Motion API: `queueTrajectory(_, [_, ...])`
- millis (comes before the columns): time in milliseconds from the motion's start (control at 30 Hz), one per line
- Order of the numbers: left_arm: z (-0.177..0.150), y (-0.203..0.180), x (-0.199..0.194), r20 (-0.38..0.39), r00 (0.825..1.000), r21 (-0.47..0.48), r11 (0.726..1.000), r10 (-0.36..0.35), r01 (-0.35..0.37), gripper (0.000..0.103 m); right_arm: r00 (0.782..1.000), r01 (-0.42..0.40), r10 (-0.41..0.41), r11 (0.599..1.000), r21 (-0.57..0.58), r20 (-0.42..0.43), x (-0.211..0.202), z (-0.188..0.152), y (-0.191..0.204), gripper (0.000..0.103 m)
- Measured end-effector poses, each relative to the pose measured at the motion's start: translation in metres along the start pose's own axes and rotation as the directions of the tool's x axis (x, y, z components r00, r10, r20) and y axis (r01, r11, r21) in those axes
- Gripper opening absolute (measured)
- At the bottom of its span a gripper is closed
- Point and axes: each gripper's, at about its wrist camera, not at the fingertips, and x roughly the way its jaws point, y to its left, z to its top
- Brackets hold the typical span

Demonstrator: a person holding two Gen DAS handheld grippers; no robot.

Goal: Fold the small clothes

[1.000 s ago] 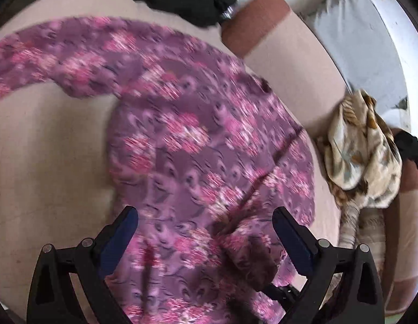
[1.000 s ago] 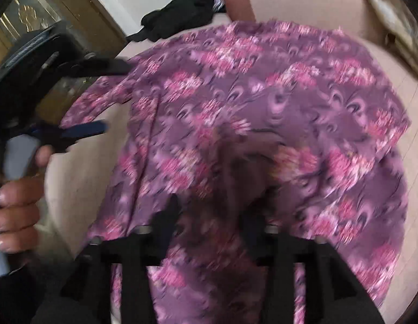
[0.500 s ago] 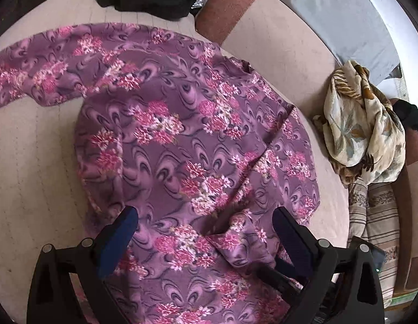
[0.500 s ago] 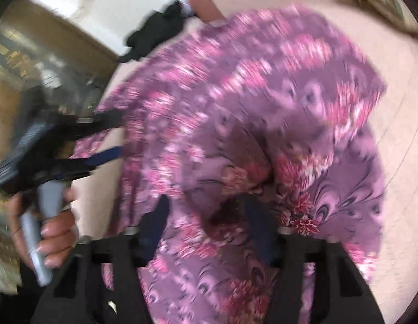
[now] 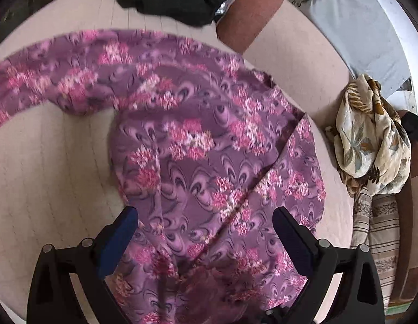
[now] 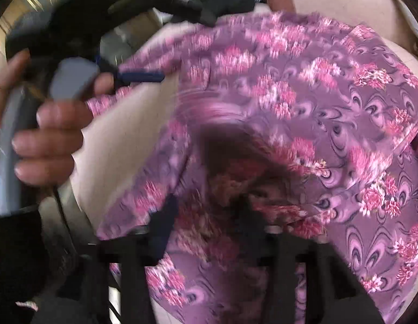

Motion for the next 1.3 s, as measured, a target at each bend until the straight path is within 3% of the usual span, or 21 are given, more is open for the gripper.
queueTrajectory(133, [-0.010,-0.011,-0.001,-0.013,1.000,0.037,0.999,0.007,-0.006,0.101,0.998,-0.053,0.052,0.997,0.048,0.027,-0.032,0.013,-0.026,0.066])
queueTrajectory(233, [-0.023,-0.022,0.010,-0.067,0.998,0.073,0.997,0.011,-0.006,0.101,0.995,0.043,-0.053,0.992,0.122,0.085,-0.060,0.025,-0.063,0.066])
queueTrajectory(333, [-0.051,-0.028,0.015,-0.129,0.992,0.117,0.993,-0.009,0.024,0.098,0.993,0.001,-0.038,0.951,0.309,0.114,-0.071,0.032,-0.115,0.066])
queueTrajectory(400, [-0.073,-0.020,0.006,-0.103,0.995,0.138,0.990,0.017,-0.003,0.098,0.992,-0.020,-0.034,0.906,0.422,0.121,-0.074,0.027,-0.148,0.065])
queueTrajectory(433, [-0.085,-0.014,0.004,-0.096,0.994,0.146,0.989,0.044,-0.030,0.098,0.992,-0.005,-0.050,0.898,0.441,0.114,-0.071,0.024,-0.154,0.058])
queueTrajectory(467, [-0.102,-0.004,0.003,-0.099,0.992,0.145,0.987,0.080,-0.065,0.093,0.992,0.033,-0.088,0.883,0.469,0.096,-0.067,0.022,-0.165,0.052])
queueTrajectory(500, [-0.113,0.005,0.003,-0.107,0.990,0.128,0.989,0.088,-0.074,0.081,0.991,0.051,-0.105,0.869,0.492,0.083,-0.063,0.021,-0.174,0.044])
queueTrajectory(533, [-0.124,0.013,0.005,-0.120,0.989,0.105,0.992,0.086,-0.074,0.075,0.992,0.047,-0.100,0.864,0.501,0.080,-0.061,0.021,-0.179,0.044])
queueTrajectory(633, [-0.142,0.014,-0.010,-0.037,0.992,0.147,0.983,0.117,-0.110,0.058,0.990,0.061,-0.116,0.859,0.509,0.077,-0.041,0.025,-0.188,0.044])
queueTrajectory(700, [-0.142,0.015,-0.015,-0.006,0.997,0.141,0.987,0.081,-0.080,0.037,0.983,0.079,-0.148,0.871,0.485,0.105,-0.039,0.027,-0.184,0.041])
queueTrajectory(733, [-0.142,0.019,-0.016,0.008,0.996,0.127,0.988,0.093,-0.093,0.028,0.981,0.093,-0.161,0.875,0.475,0.105,-0.036,0.027,-0.182,0.028])
queueTrajectory(767, [-0.143,0.024,-0.015,0.000,0.993,0.113,0.986,0.121,-0.120,0.009,0.982,0.097,-0.160,0.881,0.464,0.097,-0.035,0.028,-0.180,0.017])
queueTrajectory(800, [-0.143,0.027,-0.018,-0.004,0.995,0.100,0.990,0.102,-0.102,0.008,0.986,0.090,-0.144,0.886,0.454,0.086,-0.033,0.030,-0.177,0.004])
queueTrajectory(900, [-0.153,0.037,-0.050,0.050,0.998,0.063,0.998,0.028,-0.031,0.005,0.981,0.095,-0.157,0.905,0.414,0.117,-0.046,0.029,-0.165,0.004])
queueTrajectory(967, [-0.166,0.040,-0.065,0.093,0.995,0.082,0.995,0.044,-0.052,0.005,0.980,0.076,-0.143,0.911,0.405,0.137,-0.058,0.027,-0.157,0.004])
queueTrajectory(1067, [-0.172,0.047,-0.047,0.024,0.997,0.070,0.994,0.078,-0.079,0.007,0.982,0.105,-0.160,0.905,0.411,0.102,-0.052,0.023,-0.154,0.004])
queueTrajectory(1133, [-0.168,0.048,-0.047,0.024,0.989,0.062,0.988,0.143,-0.145,0.025,0.982,0.146,-0.182,0.899,0.413,0.050,-0.036,0.023,-0.158,0.008])
queueTrajectory(1200, [-0.171,0.048,-0.074,0.120,0.978,0.075,0.980,0.173,-0.182,0.075,0.983,0.161,-0.182,0.897,0.413,0.013,-0.034,0.021,-0.159,0.010])
queueTrajectory(1267, [-0.183,0.048,-0.098,0.209,0.957,0.100,0.970,0.199,-0.223,0.096,0.986,0.122,-0.157,0.910,0.396,0.056,-0.056,0.013,-0.149,0.026])
queueTrajectory(1300, [-0.191,0.049,-0.104,0.229,0.948,0.121,0.959,0.223,-0.255,0.096,0.980,0.132,-0.177,0.920,0.370,0.092,-0.077,0.007,-0.140,0.058])
